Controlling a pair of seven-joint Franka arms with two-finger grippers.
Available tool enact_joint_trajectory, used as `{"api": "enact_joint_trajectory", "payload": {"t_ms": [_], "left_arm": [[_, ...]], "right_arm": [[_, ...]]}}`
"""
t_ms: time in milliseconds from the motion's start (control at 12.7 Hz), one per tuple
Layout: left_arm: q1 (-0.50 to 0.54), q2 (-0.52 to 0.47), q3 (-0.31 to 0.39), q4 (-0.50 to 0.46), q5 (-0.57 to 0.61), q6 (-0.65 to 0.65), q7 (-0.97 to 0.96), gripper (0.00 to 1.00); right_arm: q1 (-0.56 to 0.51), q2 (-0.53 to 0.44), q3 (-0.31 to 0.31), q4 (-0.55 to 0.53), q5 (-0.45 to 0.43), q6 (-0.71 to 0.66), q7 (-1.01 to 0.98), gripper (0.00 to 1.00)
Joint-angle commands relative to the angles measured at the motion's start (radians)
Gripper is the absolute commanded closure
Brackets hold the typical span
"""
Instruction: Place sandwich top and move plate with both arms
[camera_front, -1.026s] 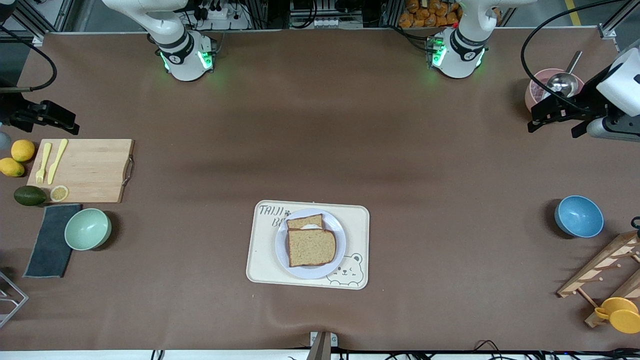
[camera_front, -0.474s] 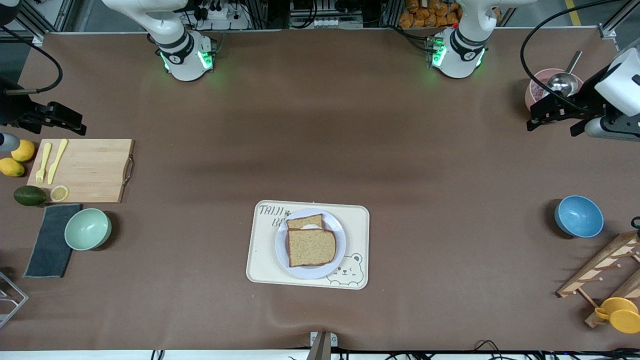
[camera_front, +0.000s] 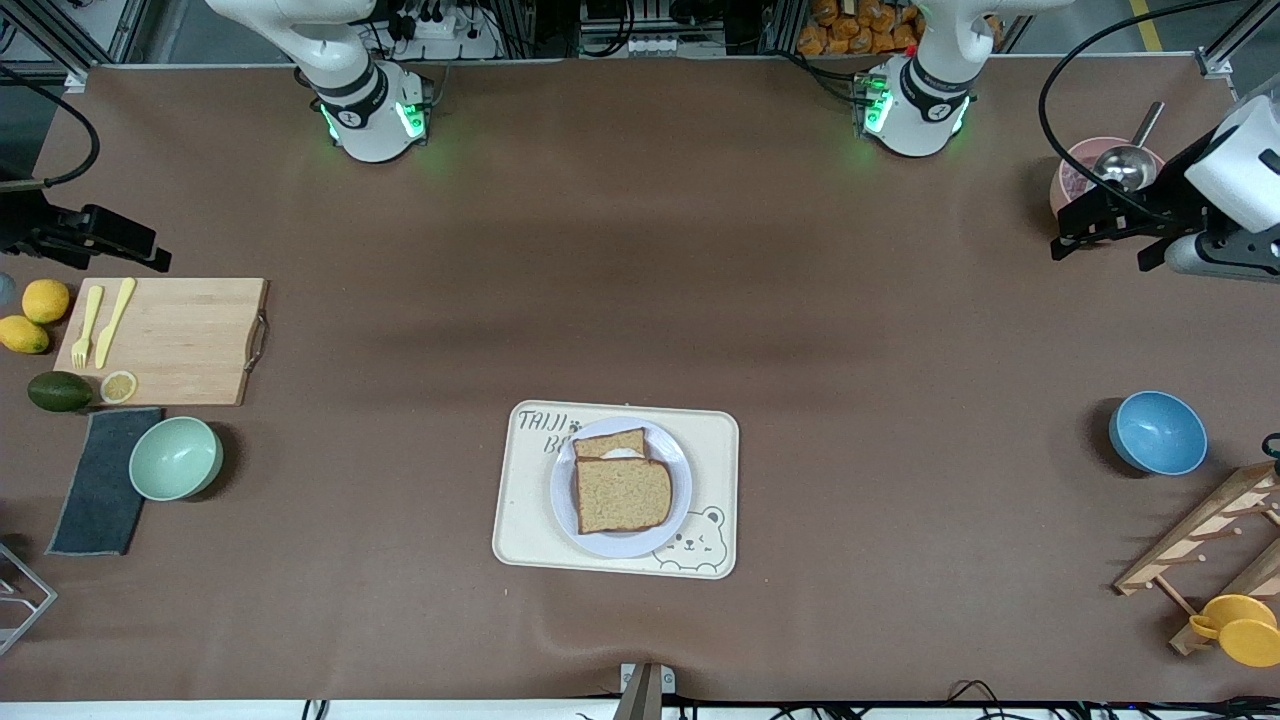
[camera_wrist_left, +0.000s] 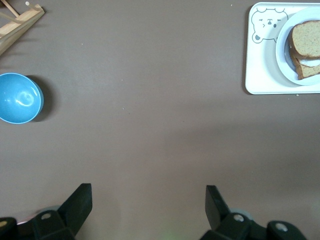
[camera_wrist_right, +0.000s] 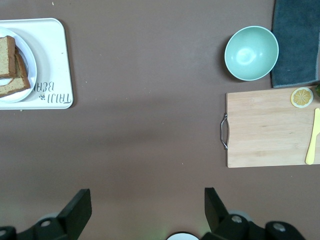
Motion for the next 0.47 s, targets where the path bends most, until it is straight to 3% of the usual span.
{"api": "enact_joint_trajectory", "payload": {"t_ms": [0,395], "left_arm": [[0.0,0.009,-0.004,0.028,0.022,-0.024,0.004,0.0],[-0.007,0.009,-0.007,0.026,0.075,-0.024,0.004,0.0]], "right_arm": [[-0.002,0.002,0.008,0.003,0.011,-0.002,0.003,0.0],[0.0,0.002,0.008,0.003,0.011,-0.002,0.003,0.0]]}}
